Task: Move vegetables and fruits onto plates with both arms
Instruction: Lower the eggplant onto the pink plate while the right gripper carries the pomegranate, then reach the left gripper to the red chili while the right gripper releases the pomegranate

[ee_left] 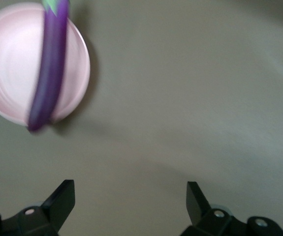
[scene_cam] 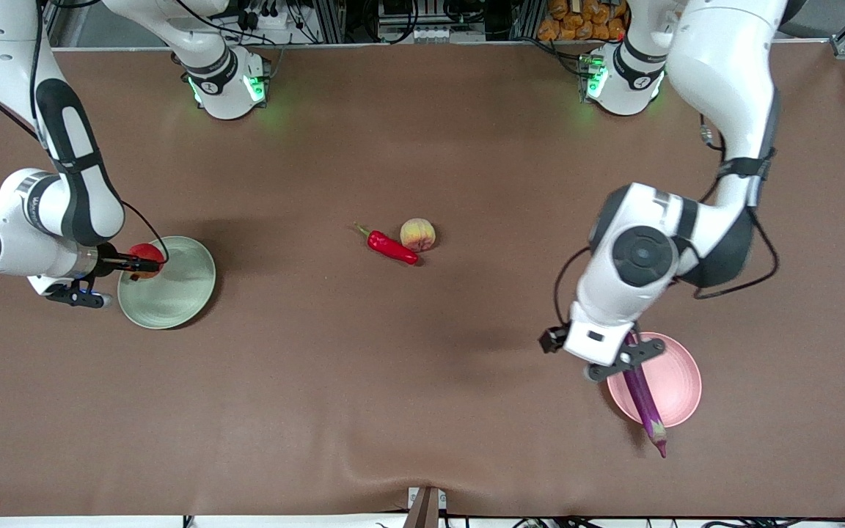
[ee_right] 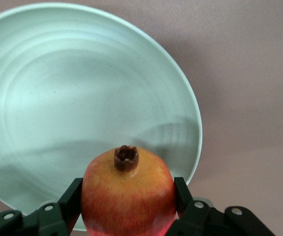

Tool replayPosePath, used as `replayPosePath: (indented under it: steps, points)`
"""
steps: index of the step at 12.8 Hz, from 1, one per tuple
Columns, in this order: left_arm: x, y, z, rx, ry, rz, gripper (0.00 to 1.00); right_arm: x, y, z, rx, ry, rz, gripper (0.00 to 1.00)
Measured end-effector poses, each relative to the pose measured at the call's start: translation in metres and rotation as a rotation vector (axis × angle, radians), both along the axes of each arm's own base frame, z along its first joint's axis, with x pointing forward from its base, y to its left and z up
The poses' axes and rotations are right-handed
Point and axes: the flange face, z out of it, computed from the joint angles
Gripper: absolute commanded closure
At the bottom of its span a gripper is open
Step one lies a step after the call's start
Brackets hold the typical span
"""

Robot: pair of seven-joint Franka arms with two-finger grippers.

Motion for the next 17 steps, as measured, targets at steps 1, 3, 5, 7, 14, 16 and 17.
replayPosePath:
  steps: [1, 3, 5, 7, 14, 16, 17]
  points:
    - [-0.015, -0.028, -0.002, -0.015, 0.005, 0.056, 0.0, 0.004, 0.001, 0.004, -0.001, -0.01, 0.003, 0.0]
    - [-0.048, -0.085, -0.008, -0.032, 0.016, 0.14, 0.0, 0.014, 0.002, 0.02, 0.005, -0.01, 0.008, 0.0]
    - [-0.082, -0.135, -0.016, -0.041, 0.02, 0.166, 0.0, 0.027, 0.004, 0.048, 0.036, 0.02, 0.007, 0.0]
    - [-0.112, -0.181, -0.025, -0.087, -0.004, 0.222, 0.0, 0.037, 0.007, 0.08, 0.063, 0.043, 0.009, 0.0]
    - [-0.223, -0.306, -0.074, -0.248, -0.023, 0.52, 0.0, 0.058, 0.011, 0.143, 0.094, 0.066, 0.028, 0.0]
    - [-0.246, -0.32, -0.097, -0.229, -0.007, 0.601, 0.0, 0.062, 0.016, 0.158, 0.103, 0.067, 0.037, 0.0]
    - [-0.249, -0.321, -0.108, -0.224, -0.002, 0.648, 0.0, 0.063, 0.019, 0.162, 0.104, 0.069, 0.037, 0.0]
